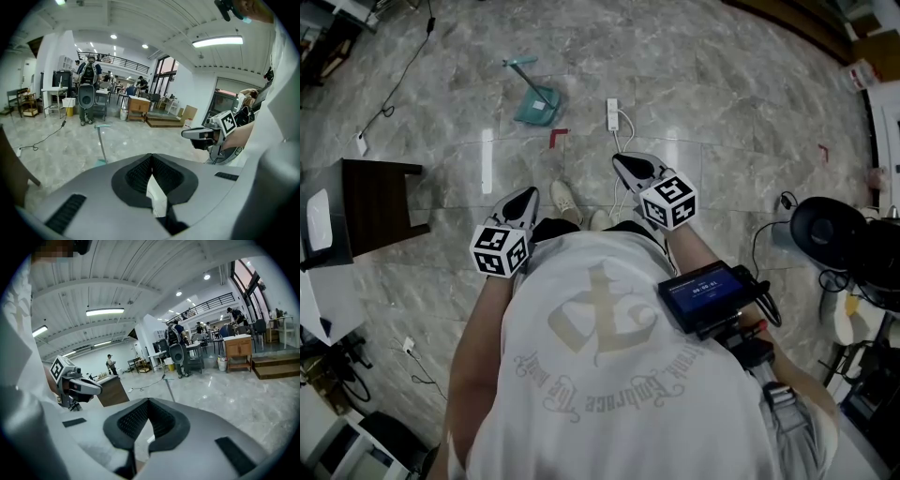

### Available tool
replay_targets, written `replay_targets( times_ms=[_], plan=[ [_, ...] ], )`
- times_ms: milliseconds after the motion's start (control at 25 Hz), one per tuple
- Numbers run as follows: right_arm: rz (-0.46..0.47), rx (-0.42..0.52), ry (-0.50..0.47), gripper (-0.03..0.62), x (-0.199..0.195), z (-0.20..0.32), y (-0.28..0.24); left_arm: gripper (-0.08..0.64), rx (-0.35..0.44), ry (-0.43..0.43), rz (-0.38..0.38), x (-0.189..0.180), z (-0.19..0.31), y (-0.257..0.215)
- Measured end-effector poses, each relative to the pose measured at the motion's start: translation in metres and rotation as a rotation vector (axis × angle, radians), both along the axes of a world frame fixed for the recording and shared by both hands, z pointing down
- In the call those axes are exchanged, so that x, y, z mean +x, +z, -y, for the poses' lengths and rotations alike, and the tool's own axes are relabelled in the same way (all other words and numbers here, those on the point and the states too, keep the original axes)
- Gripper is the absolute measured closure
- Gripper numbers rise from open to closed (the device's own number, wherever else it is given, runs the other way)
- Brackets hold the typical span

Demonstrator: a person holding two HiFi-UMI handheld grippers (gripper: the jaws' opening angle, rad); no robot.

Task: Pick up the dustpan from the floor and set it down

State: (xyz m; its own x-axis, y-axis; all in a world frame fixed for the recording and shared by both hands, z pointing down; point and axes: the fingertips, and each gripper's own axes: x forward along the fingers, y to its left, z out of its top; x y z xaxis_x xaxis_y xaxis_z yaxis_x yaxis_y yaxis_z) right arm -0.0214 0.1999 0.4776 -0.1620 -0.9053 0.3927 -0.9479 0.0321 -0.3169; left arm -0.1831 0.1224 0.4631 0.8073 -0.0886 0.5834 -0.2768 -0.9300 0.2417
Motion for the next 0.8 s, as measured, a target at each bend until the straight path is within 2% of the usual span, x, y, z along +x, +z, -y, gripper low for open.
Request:
replay_targets(
  times_ms=[200, 400, 560, 800],
  plan=[
    [0.009, -0.021, -0.004, 0.576, -0.004, 0.013, 0.006, 0.548, -0.023, 0.012, 0.005, 0.003, 0.01, 0.006],
    [0.008, -0.049, 0.022, 0.575, 0.003, 0.017, 0.01, 0.548, -0.044, 0.056, -0.003, 0.024, 0.022, 0.014],
    [0.01, -0.082, 0.062, 0.575, 0.022, 0.02, 0.017, 0.548, -0.057, 0.106, -0.018, 0.054, 0.036, 0.016],
    [0.002, -0.095, 0.096, 0.575, 0.05, 0.052, 0.021, 0.548, -0.077, 0.133, -0.019, 0.083, 0.073, 0.026]
  ],
)
